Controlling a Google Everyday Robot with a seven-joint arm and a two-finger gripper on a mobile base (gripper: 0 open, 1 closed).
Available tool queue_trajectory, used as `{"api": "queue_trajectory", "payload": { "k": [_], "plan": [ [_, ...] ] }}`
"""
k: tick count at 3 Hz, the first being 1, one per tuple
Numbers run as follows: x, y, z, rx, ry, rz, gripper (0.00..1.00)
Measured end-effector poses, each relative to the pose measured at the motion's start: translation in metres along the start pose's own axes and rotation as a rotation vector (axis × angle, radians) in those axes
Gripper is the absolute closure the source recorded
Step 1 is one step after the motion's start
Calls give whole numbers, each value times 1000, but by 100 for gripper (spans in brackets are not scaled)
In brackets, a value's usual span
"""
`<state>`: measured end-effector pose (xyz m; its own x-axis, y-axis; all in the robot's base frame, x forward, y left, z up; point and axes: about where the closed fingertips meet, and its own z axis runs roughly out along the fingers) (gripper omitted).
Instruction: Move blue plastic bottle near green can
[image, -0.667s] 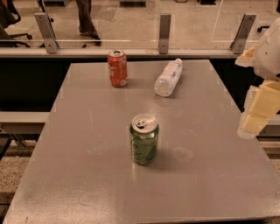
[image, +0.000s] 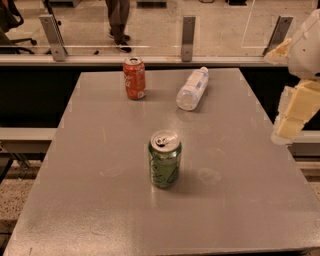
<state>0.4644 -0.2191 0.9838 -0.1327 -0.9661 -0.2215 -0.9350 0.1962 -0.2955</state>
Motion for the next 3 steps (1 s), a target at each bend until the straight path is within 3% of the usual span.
{"api": "queue_trajectory", "payload": {
  "k": [3],
  "plan": [
    [-11,-85,54,-13,-53,-235,0]
  ]
}}
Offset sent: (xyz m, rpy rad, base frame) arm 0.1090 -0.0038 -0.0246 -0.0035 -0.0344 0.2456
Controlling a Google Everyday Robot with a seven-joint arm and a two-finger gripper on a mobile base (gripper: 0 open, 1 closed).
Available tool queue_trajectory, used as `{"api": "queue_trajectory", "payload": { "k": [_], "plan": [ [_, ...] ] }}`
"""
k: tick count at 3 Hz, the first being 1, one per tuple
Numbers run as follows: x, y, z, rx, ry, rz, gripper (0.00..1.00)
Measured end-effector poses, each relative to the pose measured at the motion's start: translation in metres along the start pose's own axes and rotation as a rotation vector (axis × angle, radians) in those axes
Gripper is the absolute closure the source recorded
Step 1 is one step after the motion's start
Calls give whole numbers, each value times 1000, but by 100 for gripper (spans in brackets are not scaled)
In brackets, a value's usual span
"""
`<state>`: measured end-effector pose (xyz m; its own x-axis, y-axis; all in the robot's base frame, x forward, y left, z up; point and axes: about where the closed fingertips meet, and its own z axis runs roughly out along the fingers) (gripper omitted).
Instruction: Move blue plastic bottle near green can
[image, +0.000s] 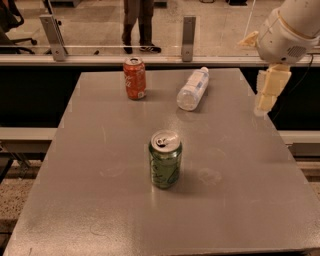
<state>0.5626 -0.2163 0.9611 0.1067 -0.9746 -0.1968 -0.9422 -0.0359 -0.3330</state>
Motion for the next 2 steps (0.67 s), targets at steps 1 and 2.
{"api": "queue_trajectory", "payload": {
  "k": [1,2],
  "plan": [
    [-1,-28,25,-20,10,-110,0],
    [-5,-48,44,-33,16,-241,0]
  ]
}}
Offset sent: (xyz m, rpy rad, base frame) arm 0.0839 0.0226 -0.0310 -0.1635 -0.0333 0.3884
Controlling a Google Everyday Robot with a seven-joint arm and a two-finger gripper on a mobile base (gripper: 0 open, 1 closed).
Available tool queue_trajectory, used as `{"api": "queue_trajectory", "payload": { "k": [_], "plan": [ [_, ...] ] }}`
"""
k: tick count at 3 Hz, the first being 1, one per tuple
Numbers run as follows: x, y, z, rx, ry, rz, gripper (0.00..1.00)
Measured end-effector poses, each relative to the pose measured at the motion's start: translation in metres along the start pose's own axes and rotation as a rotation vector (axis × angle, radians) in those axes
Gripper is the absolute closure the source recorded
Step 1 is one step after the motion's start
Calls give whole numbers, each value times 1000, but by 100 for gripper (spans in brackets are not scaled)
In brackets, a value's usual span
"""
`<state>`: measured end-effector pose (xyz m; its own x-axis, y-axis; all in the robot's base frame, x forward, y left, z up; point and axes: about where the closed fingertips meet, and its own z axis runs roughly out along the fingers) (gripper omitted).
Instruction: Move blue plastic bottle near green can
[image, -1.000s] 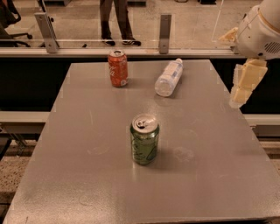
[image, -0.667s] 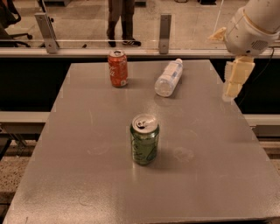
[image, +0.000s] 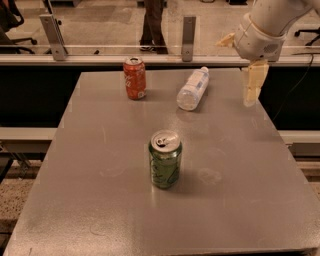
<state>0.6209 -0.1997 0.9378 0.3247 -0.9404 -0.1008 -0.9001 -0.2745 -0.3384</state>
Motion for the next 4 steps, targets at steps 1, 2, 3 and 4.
{"api": "queue_trajectory", "payload": {
  "k": [1,2,3,4],
  "plan": [
    [-3,-13,14,-11,2,-136,0],
    [-5,-21,26,-11,18,-262,0],
    [-9,-30,40,-10,29,-374,0],
    [-16,-41,57,-28,31,-488,0]
  ]
}}
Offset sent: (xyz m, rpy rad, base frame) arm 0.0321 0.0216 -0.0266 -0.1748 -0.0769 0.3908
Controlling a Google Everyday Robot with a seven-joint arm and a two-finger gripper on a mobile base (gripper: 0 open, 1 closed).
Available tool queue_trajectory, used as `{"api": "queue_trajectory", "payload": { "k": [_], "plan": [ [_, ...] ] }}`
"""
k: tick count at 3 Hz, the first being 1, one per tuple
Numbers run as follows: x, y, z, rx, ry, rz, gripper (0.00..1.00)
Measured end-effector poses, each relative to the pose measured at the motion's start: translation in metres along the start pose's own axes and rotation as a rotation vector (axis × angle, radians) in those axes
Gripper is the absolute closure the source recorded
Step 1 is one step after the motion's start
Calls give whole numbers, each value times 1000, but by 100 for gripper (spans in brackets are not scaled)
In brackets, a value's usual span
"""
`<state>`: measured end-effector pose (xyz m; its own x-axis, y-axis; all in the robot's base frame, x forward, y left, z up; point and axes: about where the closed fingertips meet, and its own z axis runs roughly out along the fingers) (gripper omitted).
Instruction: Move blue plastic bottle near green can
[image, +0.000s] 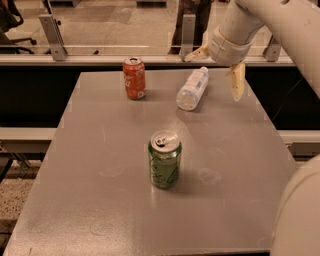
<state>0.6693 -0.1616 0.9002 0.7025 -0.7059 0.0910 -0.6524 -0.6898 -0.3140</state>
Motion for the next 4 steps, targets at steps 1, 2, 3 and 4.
{"api": "queue_trajectory", "payload": {
  "k": [1,2,3,4],
  "plan": [
    [-7,-13,14,-26,-14,-94,0],
    [-11,-24,26,-59,-20,-153,0],
    [-10,-31,33,-91,-30,-185,0],
    [-7,-37,40,-116,-37,-212,0]
  ]
}}
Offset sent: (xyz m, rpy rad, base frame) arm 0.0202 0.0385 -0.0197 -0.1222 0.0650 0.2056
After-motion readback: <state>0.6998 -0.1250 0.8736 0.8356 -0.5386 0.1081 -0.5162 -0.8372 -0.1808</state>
